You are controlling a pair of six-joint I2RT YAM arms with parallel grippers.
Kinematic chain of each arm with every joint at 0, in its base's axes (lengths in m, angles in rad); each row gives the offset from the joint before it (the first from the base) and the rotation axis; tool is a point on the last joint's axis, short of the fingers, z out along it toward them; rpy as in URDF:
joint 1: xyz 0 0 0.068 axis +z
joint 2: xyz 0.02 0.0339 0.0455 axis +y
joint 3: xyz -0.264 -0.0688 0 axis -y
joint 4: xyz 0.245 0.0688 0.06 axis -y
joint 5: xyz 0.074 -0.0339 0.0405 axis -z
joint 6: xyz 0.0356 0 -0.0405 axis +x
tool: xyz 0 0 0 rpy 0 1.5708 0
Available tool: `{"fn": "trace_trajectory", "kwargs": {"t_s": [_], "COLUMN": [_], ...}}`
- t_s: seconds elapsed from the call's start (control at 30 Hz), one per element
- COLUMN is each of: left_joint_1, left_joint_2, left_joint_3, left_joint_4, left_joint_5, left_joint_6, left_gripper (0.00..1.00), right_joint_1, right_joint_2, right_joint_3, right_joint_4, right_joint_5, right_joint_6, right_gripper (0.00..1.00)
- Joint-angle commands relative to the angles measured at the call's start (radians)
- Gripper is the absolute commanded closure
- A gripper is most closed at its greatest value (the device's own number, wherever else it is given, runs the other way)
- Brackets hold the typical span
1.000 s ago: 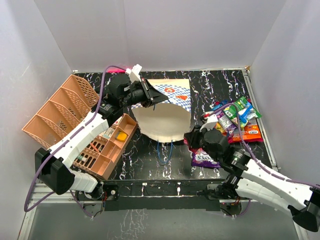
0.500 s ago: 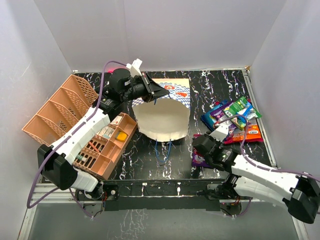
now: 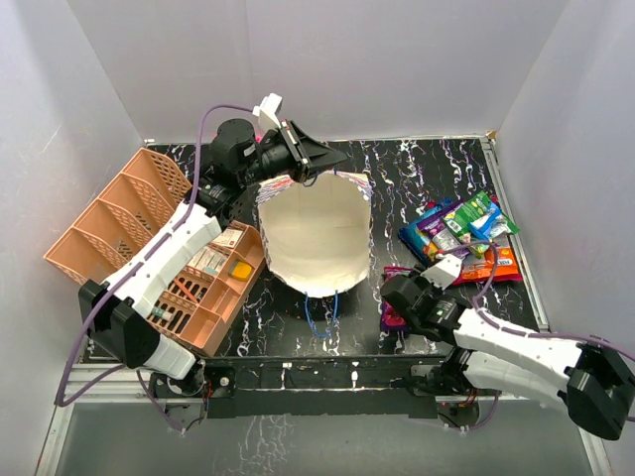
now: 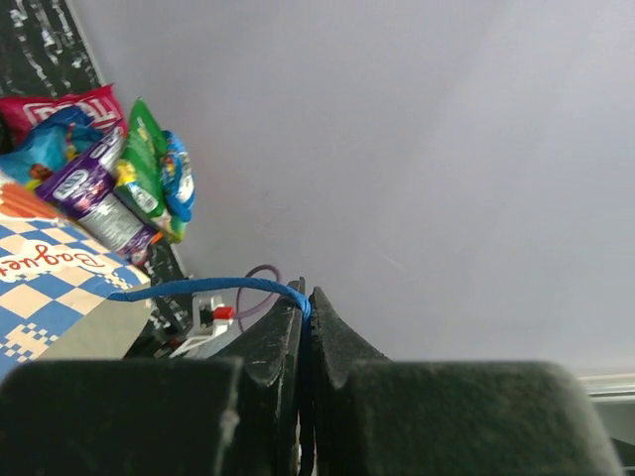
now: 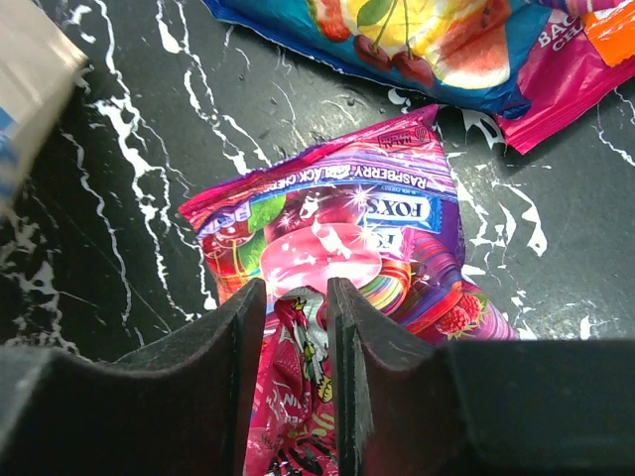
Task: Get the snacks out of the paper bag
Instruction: Place the snack at the center of the board, then adjust the paper bag at the center of the board.
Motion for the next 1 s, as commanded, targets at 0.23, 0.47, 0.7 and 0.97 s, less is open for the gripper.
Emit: {"fn": "trace_trajectory", "kwargs": {"t_s": [0.23,0.47,0.7,0.97], "left_joint_1": [0.005,0.007,0.059,0.142], "left_joint_2": [0.07,0.113,0.2,0.286], "left_joint_3": [0.077,0.092,0.083,0.087], "left_joint_4": [0.304,0.288,0.394,0.464], "left_joint_5": [-0.02,-0.131,-0.197,-0.209], "left_joint_6": [-0.231,-0.246,-0.339,-0.44], "left_gripper": [1.0,1.0,1.0,1.0], "right_joint_1": [-0.005,-0.005,-0.005,-0.004], "right_joint_2": [-0.143,-0.295,-0.37,-0.357], "right_joint_3": [0.024,0.081,0.105,0.108], "right_joint_4": [0.043,0.105,0.177,0.179], "right_joint_5": [0.08,0.049,-0.045,-0.113], "right_joint_6": [-0.119,-0.361,-0.49,-0.525], "right_gripper": [0.57,0.45,0.42,0.4]}}
